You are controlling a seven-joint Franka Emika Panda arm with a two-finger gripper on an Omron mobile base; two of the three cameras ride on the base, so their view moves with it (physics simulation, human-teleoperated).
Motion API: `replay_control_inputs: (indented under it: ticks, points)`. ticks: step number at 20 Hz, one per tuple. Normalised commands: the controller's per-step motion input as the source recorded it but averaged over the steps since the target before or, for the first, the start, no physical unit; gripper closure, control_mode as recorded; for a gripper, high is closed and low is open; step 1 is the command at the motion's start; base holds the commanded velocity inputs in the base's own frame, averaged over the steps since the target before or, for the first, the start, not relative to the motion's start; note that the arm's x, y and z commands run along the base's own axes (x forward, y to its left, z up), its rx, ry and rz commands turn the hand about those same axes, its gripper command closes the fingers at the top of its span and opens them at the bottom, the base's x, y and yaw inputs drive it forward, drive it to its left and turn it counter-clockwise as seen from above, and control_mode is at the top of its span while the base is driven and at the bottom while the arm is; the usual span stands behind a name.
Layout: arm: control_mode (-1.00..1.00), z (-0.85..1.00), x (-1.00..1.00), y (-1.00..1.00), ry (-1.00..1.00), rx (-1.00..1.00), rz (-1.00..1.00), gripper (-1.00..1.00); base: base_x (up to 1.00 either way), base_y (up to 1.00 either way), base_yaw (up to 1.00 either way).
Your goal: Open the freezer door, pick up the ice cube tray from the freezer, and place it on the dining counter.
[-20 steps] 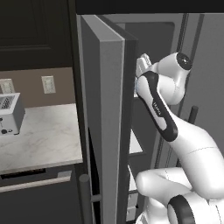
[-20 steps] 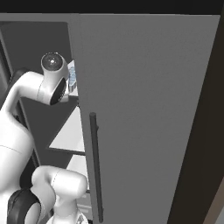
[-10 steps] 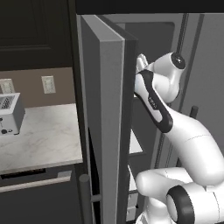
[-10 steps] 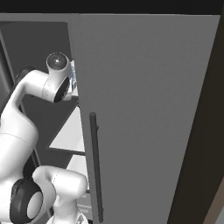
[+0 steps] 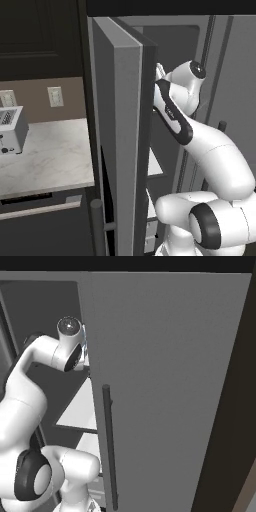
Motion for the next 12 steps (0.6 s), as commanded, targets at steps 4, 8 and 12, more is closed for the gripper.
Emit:
replay_control_inputs:
  ticks: [4,8,12]
  points:
    - [-1.00,-0.30,0.18,0.18,0.00,0.00,0.00,1.00,0.00,0.00,0.00]
    - [-1.00,-0.21,0.12,0.18,0.00,0.00,0.00,1.00,0.00,0.00,0.00]
    - [-1.00,-0.02,0.01,0.05,-0.02,0.00,-0.01,1.00,0.00,0.00,0.00]
